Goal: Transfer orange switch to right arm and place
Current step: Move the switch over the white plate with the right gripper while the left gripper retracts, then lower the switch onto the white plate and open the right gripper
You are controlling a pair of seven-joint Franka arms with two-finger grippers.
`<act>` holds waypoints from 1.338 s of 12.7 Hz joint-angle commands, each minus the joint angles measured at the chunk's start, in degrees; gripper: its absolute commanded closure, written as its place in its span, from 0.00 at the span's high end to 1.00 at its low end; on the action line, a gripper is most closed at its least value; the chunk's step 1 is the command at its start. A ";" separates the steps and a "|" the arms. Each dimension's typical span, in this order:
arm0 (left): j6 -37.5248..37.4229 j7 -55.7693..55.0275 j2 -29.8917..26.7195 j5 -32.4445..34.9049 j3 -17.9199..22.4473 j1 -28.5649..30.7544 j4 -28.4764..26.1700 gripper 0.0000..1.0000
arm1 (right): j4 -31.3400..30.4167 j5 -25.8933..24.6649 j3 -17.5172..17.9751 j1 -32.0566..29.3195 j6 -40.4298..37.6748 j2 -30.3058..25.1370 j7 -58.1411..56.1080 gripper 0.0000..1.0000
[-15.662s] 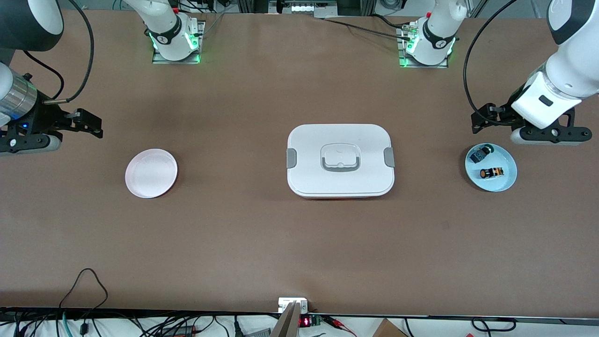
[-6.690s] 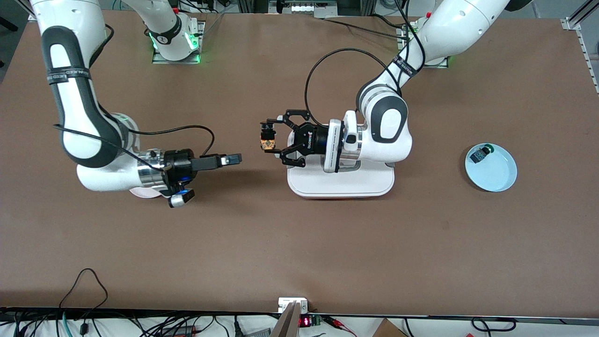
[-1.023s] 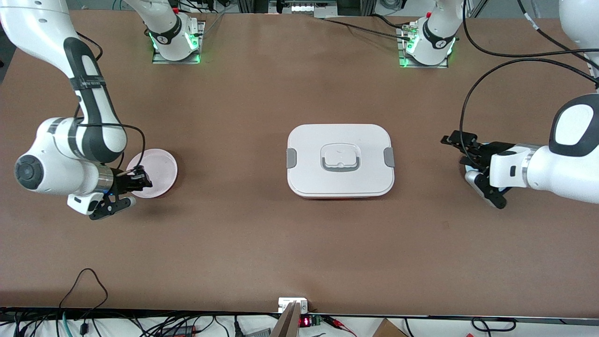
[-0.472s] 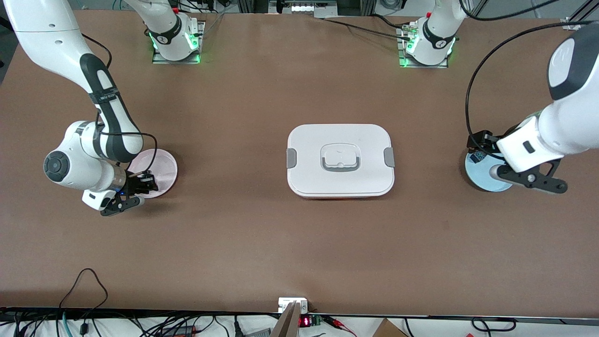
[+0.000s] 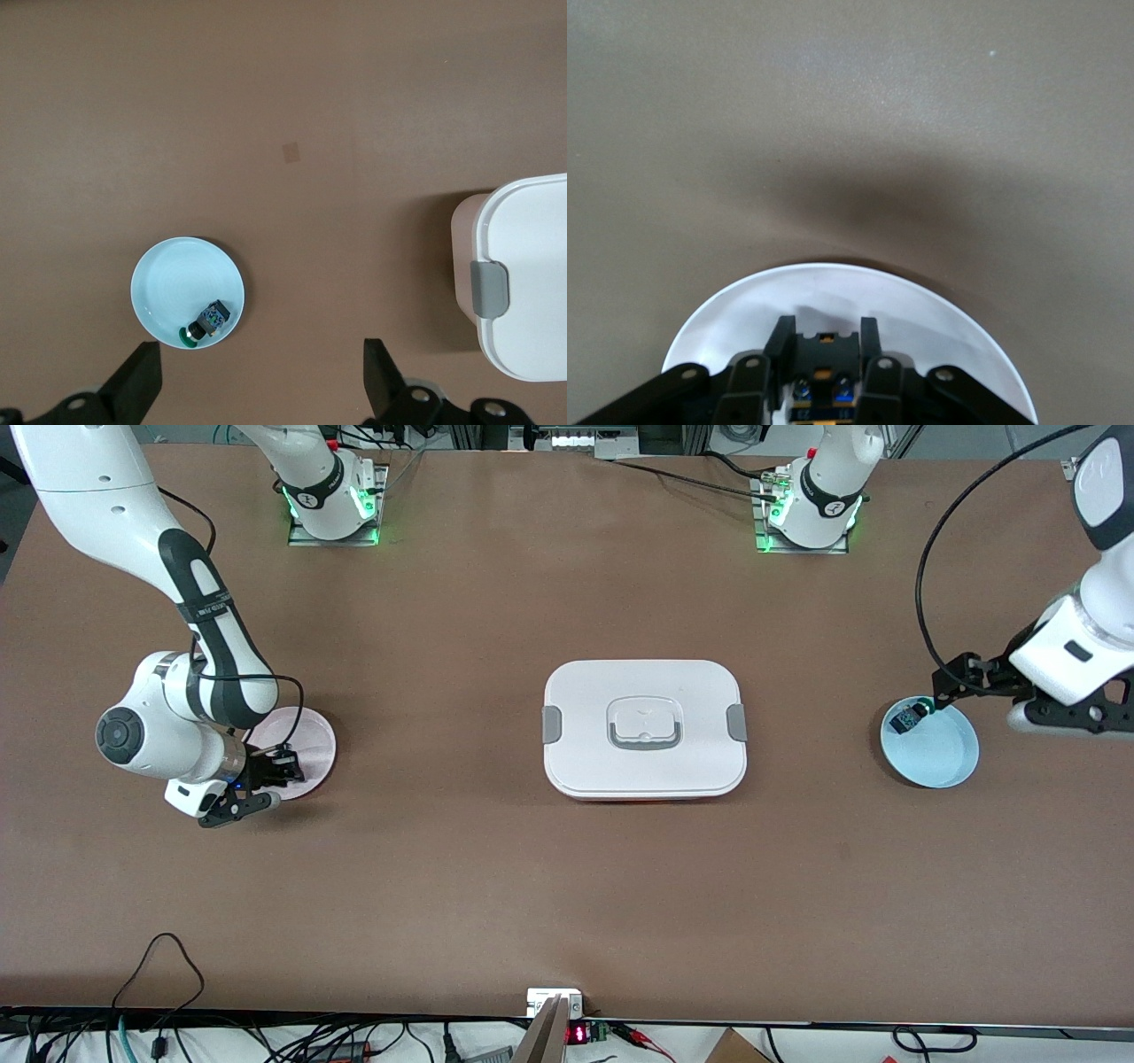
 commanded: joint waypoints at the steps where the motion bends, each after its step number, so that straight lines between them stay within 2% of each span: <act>1: -1.08 -2.60 -2.34 -0.85 0.94 -1.07 -2.82 1.00 | -0.39 -0.59 0.29 -0.46 0.46 -0.29 0.16 1.00; 2: -4.76 -3.13 -2.43 -0.94 1.02 -0.81 -2.73 1.00 | -0.13 -0.50 0.29 -0.46 0.37 -0.47 0.33 1.00; 5: -0.85 -2.09 -2.69 -3.49 0.94 0.60 -3.43 1.00 | 2.58 -0.59 0.21 -0.02 -5.05 -2.13 1.12 1.00; 7: -0.49 -2.09 -6.98 -3.23 0.32 0.60 -8.24 1.00 | 5.23 -0.76 0.12 0.16 -10.33 -3.97 1.48 1.00; 8: -0.31 -2.17 -7.35 -2.70 -1.16 0.60 -8.62 1.00 | 5.93 -1.55 0.12 0.16 -11.83 -5.20 1.48 1.00; 10: -0.40 -2.78 -7.79 -1.91 -1.97 0.69 -8.97 1.00 | 6.20 -4.44 0.20 0.07 -15.35 -9.32 3.49 1.00; 12: 0.21 -3.05 -8.93 -1.99 -1.79 0.87 -10.98 1.00 | 6.20 -5.42 0.21 0.33 -19.82 -14.68 4.11 1.00; 15: 0.30 -3.23 -9.02 -1.99 -1.79 0.95 -10.99 1.00 | 6.64 -5.60 0.56 0.25 -24.41 -22.24 4.21 1.00; 17: 0.13 -3.40 -8.85 -1.99 -1.70 1.22 -10.56 1.00 | 12.93 -5.60 0.56 0.07 -29.30 -22.53 4.03 1.00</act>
